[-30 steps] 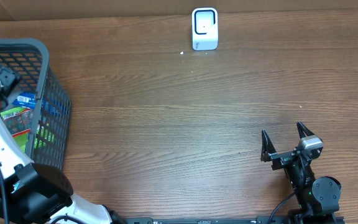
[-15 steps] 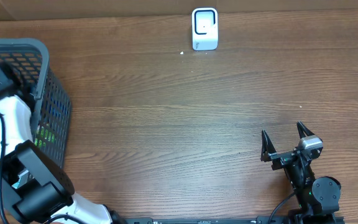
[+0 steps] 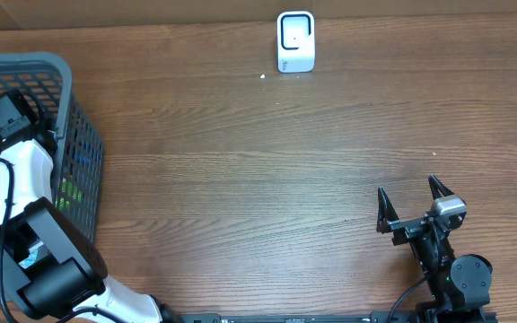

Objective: Scan the item barcode
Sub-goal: 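Close the left gripper on the blue bar and lift it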

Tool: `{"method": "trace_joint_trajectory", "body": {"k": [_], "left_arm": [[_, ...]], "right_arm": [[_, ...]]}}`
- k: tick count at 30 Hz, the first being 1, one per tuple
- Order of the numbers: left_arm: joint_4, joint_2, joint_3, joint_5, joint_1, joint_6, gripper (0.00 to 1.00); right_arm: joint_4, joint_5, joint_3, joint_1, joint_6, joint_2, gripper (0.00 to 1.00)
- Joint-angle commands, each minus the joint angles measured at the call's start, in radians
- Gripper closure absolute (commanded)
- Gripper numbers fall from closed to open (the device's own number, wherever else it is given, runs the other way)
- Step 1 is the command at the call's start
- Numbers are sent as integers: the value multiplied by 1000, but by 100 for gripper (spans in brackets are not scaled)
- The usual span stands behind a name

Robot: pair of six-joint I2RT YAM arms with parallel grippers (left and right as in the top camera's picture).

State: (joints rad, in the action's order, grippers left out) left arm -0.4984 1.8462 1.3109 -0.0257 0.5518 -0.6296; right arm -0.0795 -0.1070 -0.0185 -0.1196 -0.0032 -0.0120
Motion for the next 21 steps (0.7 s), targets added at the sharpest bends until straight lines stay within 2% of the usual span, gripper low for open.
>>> {"method": "trace_joint_trajectory", "body": {"k": [1, 7, 11, 16, 21], "left_arm": [[-30, 141, -59, -23, -24, -6, 40], [-44, 142, -58, -14, -13, -5, 40], [-71, 139, -42, 101, -4, -7, 40], [-185, 122, 65, 287, 47, -14, 39], [-357, 120, 245, 368, 102, 3, 36]], "right_arm": [[5, 1, 10, -5, 2, 9, 0], [5, 2, 10, -5, 2, 9, 0], [5, 2, 10, -5, 2, 9, 0], [5, 1, 10, -5, 2, 9, 0], [6, 1, 10, -5, 2, 9, 0]]}}
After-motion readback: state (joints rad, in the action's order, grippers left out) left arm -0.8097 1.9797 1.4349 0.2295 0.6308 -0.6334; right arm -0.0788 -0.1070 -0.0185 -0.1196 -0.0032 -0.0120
